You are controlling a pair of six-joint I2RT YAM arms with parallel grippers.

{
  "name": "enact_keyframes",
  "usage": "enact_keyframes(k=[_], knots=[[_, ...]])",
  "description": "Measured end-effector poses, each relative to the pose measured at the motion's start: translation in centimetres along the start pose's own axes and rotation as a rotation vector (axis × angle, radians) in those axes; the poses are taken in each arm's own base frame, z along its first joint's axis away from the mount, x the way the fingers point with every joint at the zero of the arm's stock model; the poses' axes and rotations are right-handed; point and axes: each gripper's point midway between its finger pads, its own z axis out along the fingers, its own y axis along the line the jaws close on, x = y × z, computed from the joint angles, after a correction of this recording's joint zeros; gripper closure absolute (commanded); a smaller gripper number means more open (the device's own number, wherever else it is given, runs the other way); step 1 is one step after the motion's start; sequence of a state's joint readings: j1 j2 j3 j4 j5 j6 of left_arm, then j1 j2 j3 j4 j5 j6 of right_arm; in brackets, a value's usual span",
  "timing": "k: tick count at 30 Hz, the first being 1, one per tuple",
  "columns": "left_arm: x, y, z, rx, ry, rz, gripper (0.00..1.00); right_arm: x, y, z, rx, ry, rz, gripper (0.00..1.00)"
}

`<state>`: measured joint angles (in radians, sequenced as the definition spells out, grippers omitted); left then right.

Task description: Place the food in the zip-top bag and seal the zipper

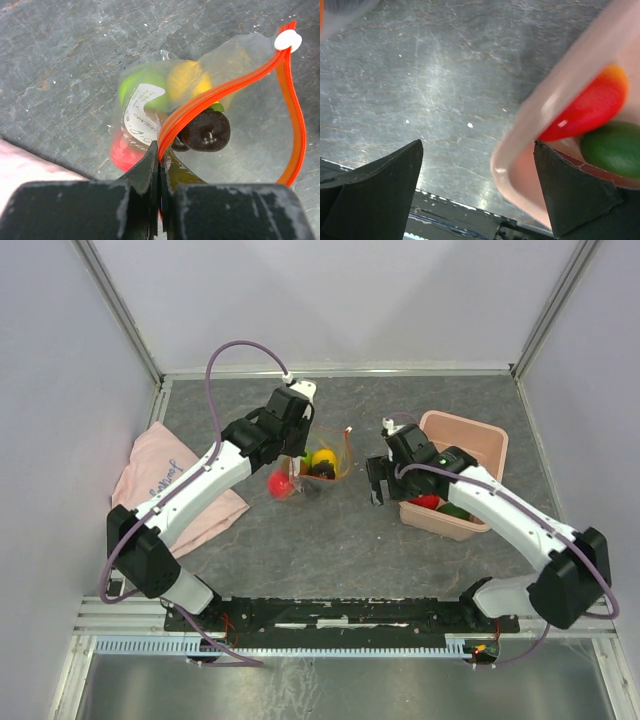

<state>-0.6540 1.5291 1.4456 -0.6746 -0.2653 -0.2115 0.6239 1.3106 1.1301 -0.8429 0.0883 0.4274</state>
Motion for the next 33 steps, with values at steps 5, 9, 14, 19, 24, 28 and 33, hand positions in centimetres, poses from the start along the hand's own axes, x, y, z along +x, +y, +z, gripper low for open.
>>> enact_keyframes(k=[5,9,14,19,24,28,33], knots=[[0.2,0.8,-0.2,-0.037,-0.004,-0.007,0.97,-1.4,1.9,3.8,-0.054,0.033,0.041,0.01],[0.1,1.4,-0.5,-0.056,-0.011,-0.012,0.97,-4.8,3.3,5.9,-0.121,-0.023,0.091,0.01],[0.2,2.0,-0.9,-0.076,-0.017,-0.015,0.97,-11.3,2.4,8.0,-0.158,-0.158,0.199,0.01],[0.0,2.3,-1.5,-0.080,-0.030,-0.022,0.97,-16.4,-1.5,9.1,-0.119,-0.262,0.292,0.01],[-0.1,2.3,-1.6,-0.080,-0.033,-0.023,0.97,-19.4,-5.3,9.6,-0.076,-0.315,0.353,0.01],[0.0,2.3,-1.6,-0.080,-0.031,-0.023,0.97,-19.4,-7.2,8.9,-0.051,-0.313,0.358,0.01],[0.0,2.4,-1.6,-0.081,-0.028,-0.023,0.97,-17.3,-8.0,6.7,0.004,-0.256,0.308,0.00]])
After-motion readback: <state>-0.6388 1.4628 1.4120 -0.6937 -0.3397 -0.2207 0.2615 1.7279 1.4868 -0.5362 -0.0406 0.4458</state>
